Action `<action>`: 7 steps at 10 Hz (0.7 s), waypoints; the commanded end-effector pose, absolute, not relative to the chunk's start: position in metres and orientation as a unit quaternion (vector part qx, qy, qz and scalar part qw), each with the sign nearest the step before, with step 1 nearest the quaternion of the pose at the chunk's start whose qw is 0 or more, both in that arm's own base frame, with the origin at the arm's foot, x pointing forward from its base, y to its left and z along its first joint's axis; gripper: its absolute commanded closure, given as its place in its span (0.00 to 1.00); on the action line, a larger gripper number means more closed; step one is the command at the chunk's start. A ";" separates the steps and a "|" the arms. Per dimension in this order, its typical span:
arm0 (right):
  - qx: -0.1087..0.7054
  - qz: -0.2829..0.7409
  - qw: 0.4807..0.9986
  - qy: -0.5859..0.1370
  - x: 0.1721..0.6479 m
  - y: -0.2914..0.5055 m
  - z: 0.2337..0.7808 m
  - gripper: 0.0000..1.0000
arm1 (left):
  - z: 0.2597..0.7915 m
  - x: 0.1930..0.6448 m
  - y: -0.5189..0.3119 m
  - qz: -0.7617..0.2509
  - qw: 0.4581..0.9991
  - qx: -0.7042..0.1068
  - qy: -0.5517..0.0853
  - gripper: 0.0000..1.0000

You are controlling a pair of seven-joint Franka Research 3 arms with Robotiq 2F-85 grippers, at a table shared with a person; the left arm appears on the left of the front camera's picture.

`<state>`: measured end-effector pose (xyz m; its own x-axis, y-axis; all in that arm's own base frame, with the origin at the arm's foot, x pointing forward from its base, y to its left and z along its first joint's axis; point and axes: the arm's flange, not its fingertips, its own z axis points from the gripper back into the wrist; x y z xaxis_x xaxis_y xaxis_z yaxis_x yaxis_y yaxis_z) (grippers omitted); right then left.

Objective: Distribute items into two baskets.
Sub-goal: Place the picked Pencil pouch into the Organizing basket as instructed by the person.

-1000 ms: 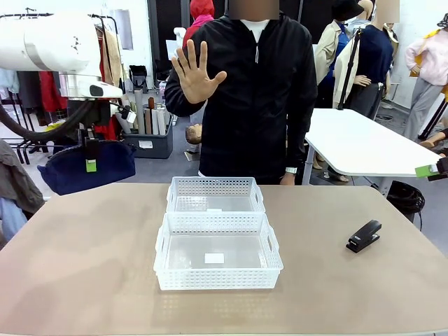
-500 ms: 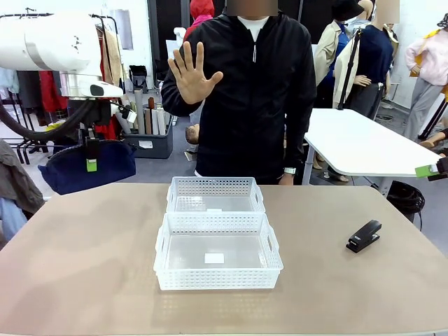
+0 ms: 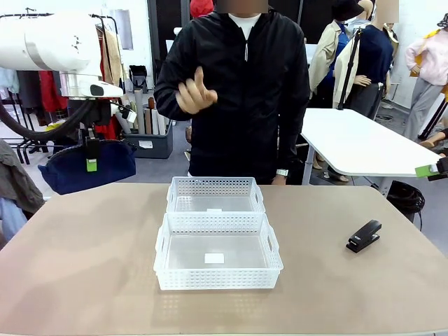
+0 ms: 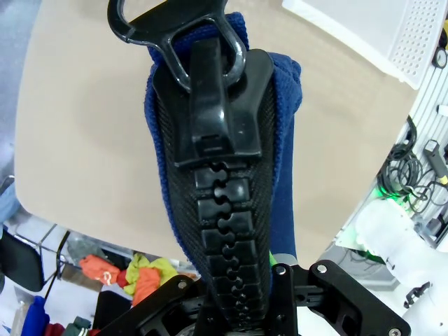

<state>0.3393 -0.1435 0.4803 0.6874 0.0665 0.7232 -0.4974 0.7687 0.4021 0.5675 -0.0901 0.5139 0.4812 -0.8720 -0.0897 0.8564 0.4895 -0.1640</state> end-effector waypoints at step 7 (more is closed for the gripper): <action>0.301 0.163 0.866 -0.365 0.340 -0.143 0.481 0.00 | 0.517 0.568 -0.088 -0.503 0.859 -0.047 0.083 1.00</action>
